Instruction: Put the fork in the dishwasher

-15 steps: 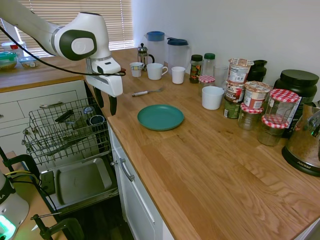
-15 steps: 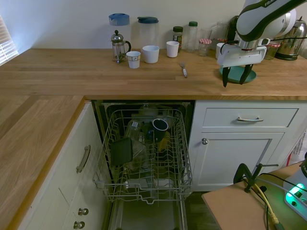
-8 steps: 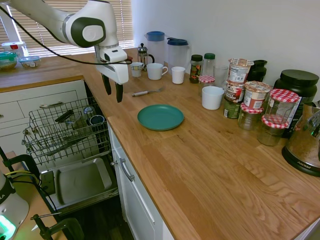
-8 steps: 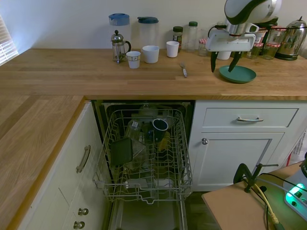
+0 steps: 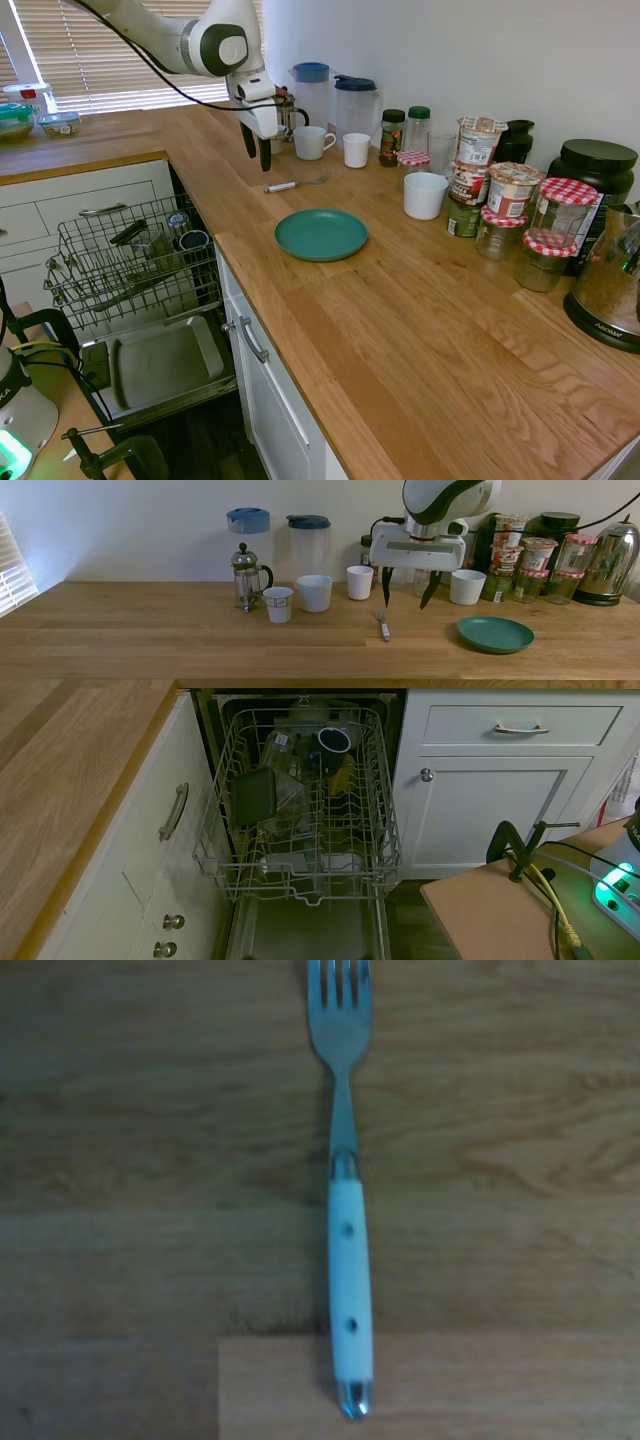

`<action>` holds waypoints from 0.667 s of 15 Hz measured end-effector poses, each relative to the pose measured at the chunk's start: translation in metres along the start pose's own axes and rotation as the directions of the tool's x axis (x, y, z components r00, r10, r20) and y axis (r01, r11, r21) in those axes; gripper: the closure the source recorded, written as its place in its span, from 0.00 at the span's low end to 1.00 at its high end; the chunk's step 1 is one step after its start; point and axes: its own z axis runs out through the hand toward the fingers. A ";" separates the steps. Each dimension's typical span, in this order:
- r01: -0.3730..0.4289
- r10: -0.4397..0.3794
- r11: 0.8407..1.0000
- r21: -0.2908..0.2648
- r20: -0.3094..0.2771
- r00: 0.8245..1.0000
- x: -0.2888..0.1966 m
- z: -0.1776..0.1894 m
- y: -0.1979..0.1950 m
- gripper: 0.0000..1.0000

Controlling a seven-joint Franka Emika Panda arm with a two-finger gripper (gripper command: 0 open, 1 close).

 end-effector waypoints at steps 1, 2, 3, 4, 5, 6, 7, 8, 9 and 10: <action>-0.027 0.027 1.000 0.008 -0.013 1.000 0.003 0.005 -0.010 0.00; -0.052 0.052 0.999 0.012 -0.027 0.998 0.005 0.011 -0.018 0.00; -0.075 0.076 0.997 0.018 -0.038 0.996 0.009 0.017 -0.024 0.00; -0.095 0.096 0.995 0.020 -0.045 0.994 0.012 0.023 -0.028 0.00; -0.118 0.119 0.993 0.018 -0.050 0.992 0.018 0.029 -0.031 0.00; -0.133 0.134 0.991 0.016 -0.053 0.990 0.023 0.035 -0.035 0.00; -0.141 0.142 0.990 0.015 -0.057 0.988 0.029 0.041 -0.038 0.00; -0.147 0.147 0.989 0.013 -0.058 0.987 0.033 0.047 -0.041 0.00; -0.150 0.151 0.989 0.010 -0.059 0.987 0.035 0.054 -0.045 0.00; -0.153 0.153 0.988 0.005 -0.058 0.987 0.037 0.061 -0.049 0.00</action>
